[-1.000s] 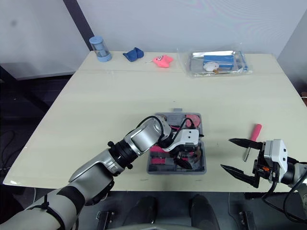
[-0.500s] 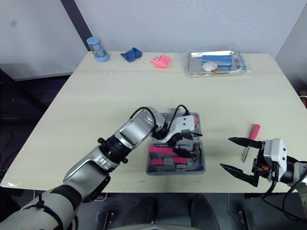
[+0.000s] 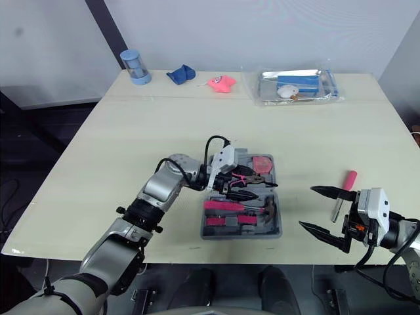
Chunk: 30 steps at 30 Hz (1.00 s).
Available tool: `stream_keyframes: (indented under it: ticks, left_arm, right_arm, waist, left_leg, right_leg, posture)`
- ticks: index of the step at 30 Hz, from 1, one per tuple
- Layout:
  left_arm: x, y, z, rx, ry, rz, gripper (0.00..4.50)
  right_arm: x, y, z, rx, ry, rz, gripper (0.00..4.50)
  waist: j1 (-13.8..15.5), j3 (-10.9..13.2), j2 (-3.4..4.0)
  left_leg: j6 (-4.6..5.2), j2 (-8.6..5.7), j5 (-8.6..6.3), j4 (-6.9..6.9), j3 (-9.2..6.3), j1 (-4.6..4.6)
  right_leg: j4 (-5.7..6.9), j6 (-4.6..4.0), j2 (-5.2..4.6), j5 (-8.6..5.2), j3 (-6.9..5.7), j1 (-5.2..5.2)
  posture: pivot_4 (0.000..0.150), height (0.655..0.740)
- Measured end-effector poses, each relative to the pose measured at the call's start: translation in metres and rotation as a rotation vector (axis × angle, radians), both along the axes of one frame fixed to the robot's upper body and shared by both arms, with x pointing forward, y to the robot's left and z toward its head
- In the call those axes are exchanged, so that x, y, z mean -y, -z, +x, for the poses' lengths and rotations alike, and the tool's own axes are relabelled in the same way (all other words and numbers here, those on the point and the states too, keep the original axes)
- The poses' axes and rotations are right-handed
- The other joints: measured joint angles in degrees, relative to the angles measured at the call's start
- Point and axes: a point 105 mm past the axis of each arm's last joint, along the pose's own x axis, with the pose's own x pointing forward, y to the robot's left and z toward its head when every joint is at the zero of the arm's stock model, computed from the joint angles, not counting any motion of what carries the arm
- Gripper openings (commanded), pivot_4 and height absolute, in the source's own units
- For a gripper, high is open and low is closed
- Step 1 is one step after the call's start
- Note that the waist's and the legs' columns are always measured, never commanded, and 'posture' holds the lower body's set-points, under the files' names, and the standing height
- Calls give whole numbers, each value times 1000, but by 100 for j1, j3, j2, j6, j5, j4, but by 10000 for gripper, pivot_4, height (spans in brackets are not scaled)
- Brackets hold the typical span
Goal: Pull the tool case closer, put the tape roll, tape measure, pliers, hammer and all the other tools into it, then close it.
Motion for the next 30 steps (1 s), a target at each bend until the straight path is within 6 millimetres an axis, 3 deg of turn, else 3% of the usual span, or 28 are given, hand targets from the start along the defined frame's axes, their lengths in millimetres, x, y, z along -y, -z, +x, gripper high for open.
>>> stream_keyframes:
  ticks: [17, 21, 26, 27, 30]
  left_arm:
    - [-14, 24, -5, -2, 16, 11, 38433]
    - [-11, 27, -8, -10, 21, 2, 27996]
    - [-11, 36, -14, -14, 34, 6, 3657]
    - [-11, 37, -14, -16, 34, 8, 1082]
    - [-10, 38, -15, -18, 39, 8, 1082]
  right_arm:
    - [1, 1, 0, -5, -9, 0, 45000]
    - [1, 1, 0, -5, -9, 0, 45000]
    - [1, 1, 0, -5, -9, 0, 45000]
    - [1, 1, 0, -5, -9, 0, 45000]
    - [1, 1, 0, -6, -9, 0, 45000]
  waist:
    - [-5, 0, 1]
    - [-10, -1, 1]
    - [-7, -1, 1]
    - [-6, -1, 1]
    - [-6, -1, 1]
  left_leg:
    - [0, 0, 0, 0, -2, 0]
    - [0, 0, 0, 0, -2, 1]
    - [0, 0, 0, 0, -2, 0]
    - [0, 0, 0, 0, -2, 0]
    - [1, 0, 0, 0, -2, 0]
  right_leg:
    - [1, 0, 0, 0, -1, 0]
    - [1, 0, 0, 0, -1, 0]
    - [1, 0, 0, 0, -1, 0]
    - [1, 0, 1, 0, -1, 0]
    - [1, 0, 0, 0, -1, 0]
  posture:
    - [1500, 7400]
    - [1500, 7400]
    - [1500, 7400]
    - [1500, 7400]
    - [1500, 7400]
